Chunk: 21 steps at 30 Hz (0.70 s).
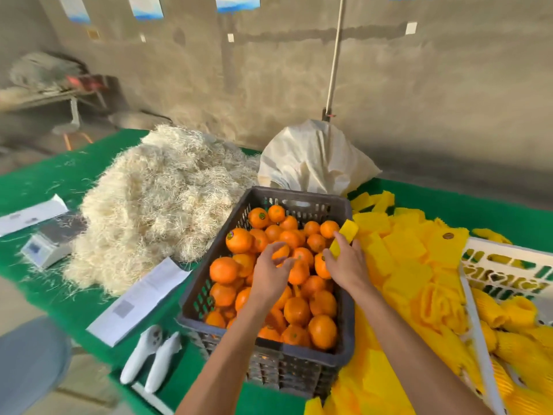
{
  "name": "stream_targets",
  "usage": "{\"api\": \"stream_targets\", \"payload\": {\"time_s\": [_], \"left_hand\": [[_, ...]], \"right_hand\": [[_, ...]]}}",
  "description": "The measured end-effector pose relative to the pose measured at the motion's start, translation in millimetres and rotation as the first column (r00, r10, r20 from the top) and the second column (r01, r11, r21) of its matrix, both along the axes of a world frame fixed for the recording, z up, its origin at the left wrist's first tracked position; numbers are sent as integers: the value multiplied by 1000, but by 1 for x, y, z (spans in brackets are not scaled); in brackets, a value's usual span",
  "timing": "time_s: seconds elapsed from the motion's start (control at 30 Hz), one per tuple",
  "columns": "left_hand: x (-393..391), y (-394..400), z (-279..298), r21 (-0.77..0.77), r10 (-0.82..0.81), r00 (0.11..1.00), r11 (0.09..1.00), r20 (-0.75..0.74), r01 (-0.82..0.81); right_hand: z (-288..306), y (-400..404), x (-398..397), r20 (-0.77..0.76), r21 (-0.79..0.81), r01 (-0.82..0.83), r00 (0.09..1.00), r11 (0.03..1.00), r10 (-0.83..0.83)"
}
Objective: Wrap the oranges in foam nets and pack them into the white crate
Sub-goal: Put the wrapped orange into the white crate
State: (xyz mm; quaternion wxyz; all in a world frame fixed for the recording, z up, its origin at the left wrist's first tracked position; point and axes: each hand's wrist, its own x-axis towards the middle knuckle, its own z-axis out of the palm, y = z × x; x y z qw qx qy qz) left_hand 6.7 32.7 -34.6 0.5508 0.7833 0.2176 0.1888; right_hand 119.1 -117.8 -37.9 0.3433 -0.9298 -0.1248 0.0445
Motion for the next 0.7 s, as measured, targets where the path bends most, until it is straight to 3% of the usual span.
{"api": "stream_targets", "payload": {"time_s": [0.1, 0.17, 0.3, 0.4, 0.5, 0.57, 0.63, 0.7], "left_hand": [[17, 9, -8, 44, -46, 996, 998, -76, 49], [29, 10, -14, 179, -148, 972, 967, -181, 180], [49, 10, -32, 394, -261, 863, 806, -433, 441], [57, 3, -43, 500, -178, 795, 692, -580, 520], [60, 0, -40, 535, -136, 821, 698, -554, 476], [56, 0, -32, 481, -159, 873, 782, -462, 397], [45, -2, -19, 301, -148, 948, 924, -281, 234], [29, -10, -1, 43, -127, 986, 990, -110, 132]], "right_hand": [[0, 6, 15, 15, -38, 13, 1000, 999, -12], [4, 4, 17, 53, -32, 24, 998, 999, -22], [15, 1, 0, 210, 140, 11, 977, 990, -41], [24, -3, -15, 180, 262, 50, 979, 964, -100], [27, -10, -22, 88, 348, 99, 987, 932, -137], [27, -16, -24, 4, 408, 132, 989, 904, -147], [25, -21, -27, -76, 468, 148, 989, 871, -127], [22, -25, -31, -123, 532, 141, 988, 835, -88]]}}
